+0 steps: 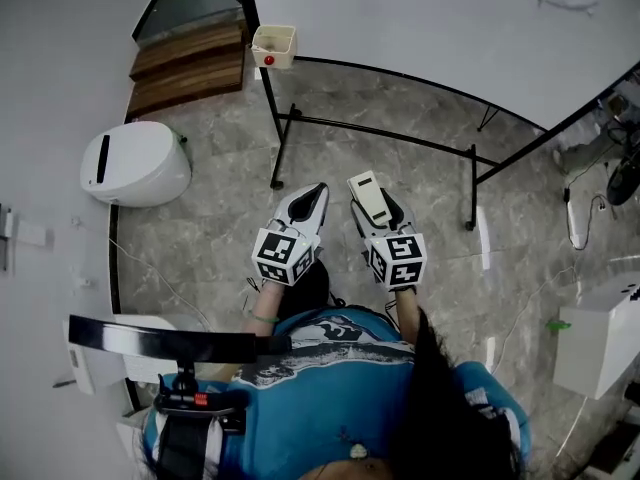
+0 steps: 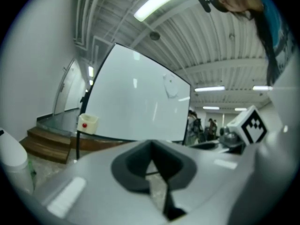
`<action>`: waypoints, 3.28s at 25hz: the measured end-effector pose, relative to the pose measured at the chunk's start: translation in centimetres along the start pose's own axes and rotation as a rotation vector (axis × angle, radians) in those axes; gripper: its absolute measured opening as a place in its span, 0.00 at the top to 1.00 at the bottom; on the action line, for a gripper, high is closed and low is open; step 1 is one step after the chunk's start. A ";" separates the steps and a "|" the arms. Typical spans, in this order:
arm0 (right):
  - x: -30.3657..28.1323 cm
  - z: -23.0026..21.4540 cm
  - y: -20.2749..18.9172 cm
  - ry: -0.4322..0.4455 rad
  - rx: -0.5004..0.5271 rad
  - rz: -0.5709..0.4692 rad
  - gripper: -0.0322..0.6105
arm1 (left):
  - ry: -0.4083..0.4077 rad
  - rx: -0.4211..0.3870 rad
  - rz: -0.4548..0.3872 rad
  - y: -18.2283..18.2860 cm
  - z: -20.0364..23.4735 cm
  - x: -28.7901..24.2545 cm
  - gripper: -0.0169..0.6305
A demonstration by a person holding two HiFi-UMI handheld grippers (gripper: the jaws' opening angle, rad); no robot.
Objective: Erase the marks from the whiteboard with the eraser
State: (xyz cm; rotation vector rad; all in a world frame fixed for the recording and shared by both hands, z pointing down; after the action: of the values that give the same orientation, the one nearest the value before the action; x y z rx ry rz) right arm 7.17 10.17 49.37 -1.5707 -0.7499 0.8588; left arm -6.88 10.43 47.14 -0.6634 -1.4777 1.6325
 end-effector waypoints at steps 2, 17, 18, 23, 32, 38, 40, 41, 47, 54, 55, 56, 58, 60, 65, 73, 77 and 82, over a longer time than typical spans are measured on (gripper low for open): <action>-2.8 -0.1 1.0 -0.002 0.005 -0.008 0.54 | -0.014 0.009 -0.006 0.7 2.4 -1.7 0.97; -15.4 -2.8 3.7 -0.155 -0.044 -0.010 0.54 | -0.100 0.029 0.014 1.3 15.3 -10.7 0.97; -15.5 -3.2 3.8 -0.160 -0.043 -0.013 0.54 | -0.105 0.035 0.016 1.2 15.6 -11.2 0.97; -16.2 -5.4 4.9 -0.172 0.032 -0.010 0.54 | -0.126 0.057 0.022 0.7 15.8 -13.9 0.97; -22.3 -10.7 9.7 -0.107 0.205 -0.104 0.54 | -0.078 0.064 0.020 0.3 17.0 -18.2 0.97; -27.4 -14.8 15.0 -0.045 0.432 -0.183 0.54 | 0.006 0.043 -0.042 1.5 18.5 -23.1 0.97; -28.9 -16.4 16.4 -0.032 0.533 -0.199 0.54 | 0.022 0.035 -0.050 1.5 18.6 -24.9 0.97; -29.7 -17.1 17.1 -0.029 0.578 -0.207 0.54 | 0.025 0.029 -0.050 1.4 18.4 -25.8 0.97; -33.6 -20.4 20.4 0.007 0.704 -0.311 0.54 | 0.046 -0.002 -0.042 0.6 17.4 -29.7 0.97; -36.7 -19.6 23.1 0.091 0.862 -0.417 0.54 | 0.083 -0.024 -0.021 0.1 17.1 -31.6 0.97; -37.3 -19.3 23.4 0.103 0.872 -0.429 0.54 | 0.087 -0.025 -0.017 0.0 17.3 -31.8 0.97; -37.9 -19.0 23.6 0.114 0.880 -0.440 0.54 | 0.092 -0.025 -0.016 0.0 17.5 -31.9 0.97; -39.2 -18.2 23.8 0.132 0.900 -0.455 0.54 | 0.100 -0.023 -0.013 0.0 18.2 -32.1 0.97; -40.4 -17.4 23.8 0.141 0.933 -0.460 0.54 | 0.103 -0.021 -0.006 0.0 19.0 -32.3 0.97; -43.1 -17.0 22.9 0.122 1.039 -0.426 0.54 | 0.083 -0.024 0.006 0.3 20.8 -33.4 0.97; -43.5 -17.2 22.9 0.079 1.101 -0.408 0.54 | 0.045 0.000 0.019 0.6 23.1 -34.4 0.97; -42.4 -18.3 24.8 0.046 1.060 -0.432 0.54 | 0.011 0.013 0.022 0.4 23.1 -35.7 0.97; -39.5 -21.1 29.1 -0.013 1.003 -0.486 0.54 | -0.050 0.027 0.035 -0.2 21.8 -37.0 0.97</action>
State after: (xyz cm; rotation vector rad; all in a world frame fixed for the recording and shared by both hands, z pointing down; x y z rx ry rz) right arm 4.46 -38.56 27.68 -0.4631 -0.5300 0.6988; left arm -5.17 -32.48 46.00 -0.6412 -1.4848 1.7041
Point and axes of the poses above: the fingertips, and each gripper's own axes: x backward along the fingers, z to its left, y out of its top, the point moved 5 cm from there along x, backward along the fingers, and after that the axes turned 13 degrees about -z, right-handed, at the moved point
